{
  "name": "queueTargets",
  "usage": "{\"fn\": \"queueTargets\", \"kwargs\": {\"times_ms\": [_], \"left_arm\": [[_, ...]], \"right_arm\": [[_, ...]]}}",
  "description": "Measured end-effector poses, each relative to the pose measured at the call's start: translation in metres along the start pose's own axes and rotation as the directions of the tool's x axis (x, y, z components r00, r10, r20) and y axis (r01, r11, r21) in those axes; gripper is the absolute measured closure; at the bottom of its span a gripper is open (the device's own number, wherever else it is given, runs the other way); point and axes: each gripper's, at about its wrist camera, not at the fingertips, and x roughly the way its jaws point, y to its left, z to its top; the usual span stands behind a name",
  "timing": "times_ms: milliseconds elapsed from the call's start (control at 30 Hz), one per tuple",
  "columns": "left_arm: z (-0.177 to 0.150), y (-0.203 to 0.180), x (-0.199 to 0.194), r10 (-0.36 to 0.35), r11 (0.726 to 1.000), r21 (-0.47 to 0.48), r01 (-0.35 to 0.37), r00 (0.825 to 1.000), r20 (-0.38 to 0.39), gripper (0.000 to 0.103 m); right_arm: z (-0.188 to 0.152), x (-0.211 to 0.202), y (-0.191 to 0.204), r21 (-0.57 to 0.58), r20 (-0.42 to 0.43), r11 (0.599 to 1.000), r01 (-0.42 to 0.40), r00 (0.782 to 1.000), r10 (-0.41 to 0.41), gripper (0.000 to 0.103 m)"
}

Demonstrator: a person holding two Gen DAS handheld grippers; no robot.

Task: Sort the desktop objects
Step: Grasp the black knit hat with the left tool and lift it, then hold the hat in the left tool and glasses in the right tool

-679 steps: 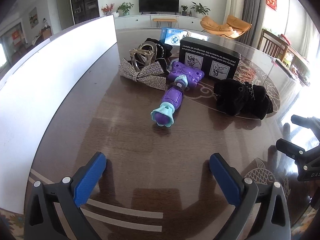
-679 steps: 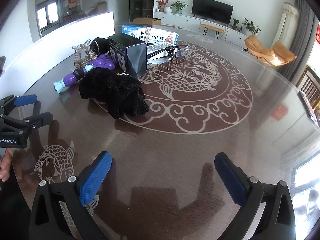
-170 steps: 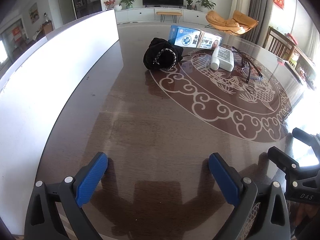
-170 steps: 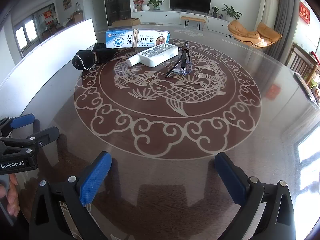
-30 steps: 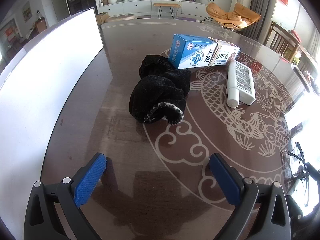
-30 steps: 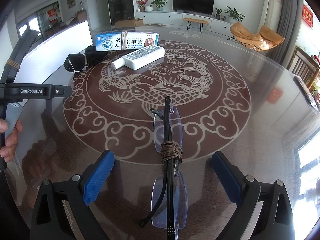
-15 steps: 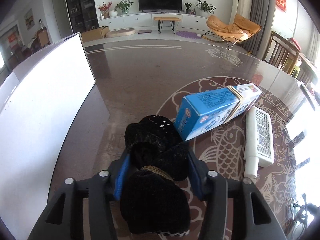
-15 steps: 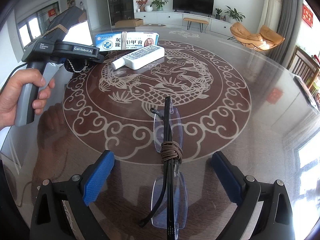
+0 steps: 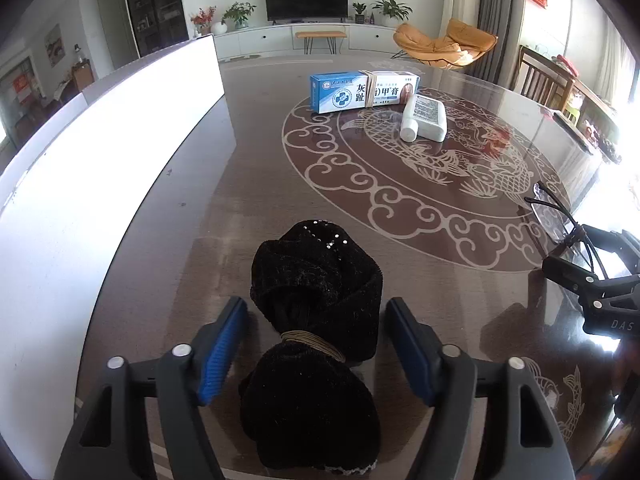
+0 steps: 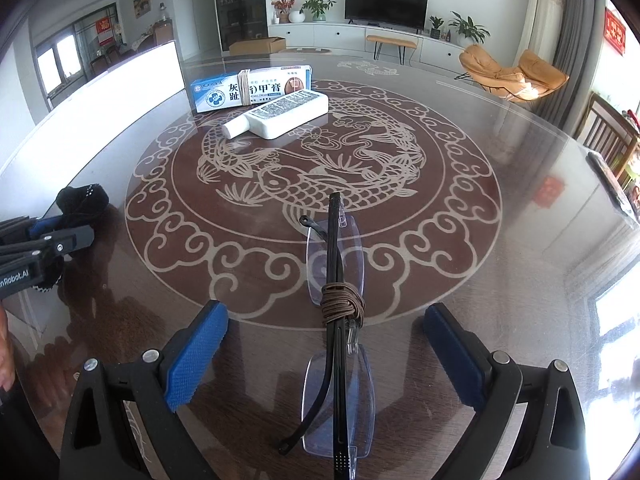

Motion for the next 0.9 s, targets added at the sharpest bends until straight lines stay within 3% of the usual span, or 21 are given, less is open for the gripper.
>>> {"fn": "queueTargets", "kwargs": {"times_ms": [33,100,900], "left_arm": [[0.0024,-0.0003,0.0035,0.009,1.0,-0.001,-0.009,1.0,-0.01,0.001],[0.0025,0.0014,0.0064,0.001,1.0,0.003,-0.001,1.0,-0.013,0.0],[-0.002,0.0034,0.0095,-0.015,0.999,-0.03,0.014,1.0,-0.009,0.0]], "right_arm": [[0.0,0.0002,0.0002,-0.001,0.0,1.0,0.001,1.0,-0.001,0.004],[0.0001,0.0,0.0005,-0.002,0.001,1.0,0.004,1.0,-0.004,0.004],[-0.0011,0.0006,-0.0019,0.005,-0.003,1.0,0.005,1.0,-0.005,0.001]]}}
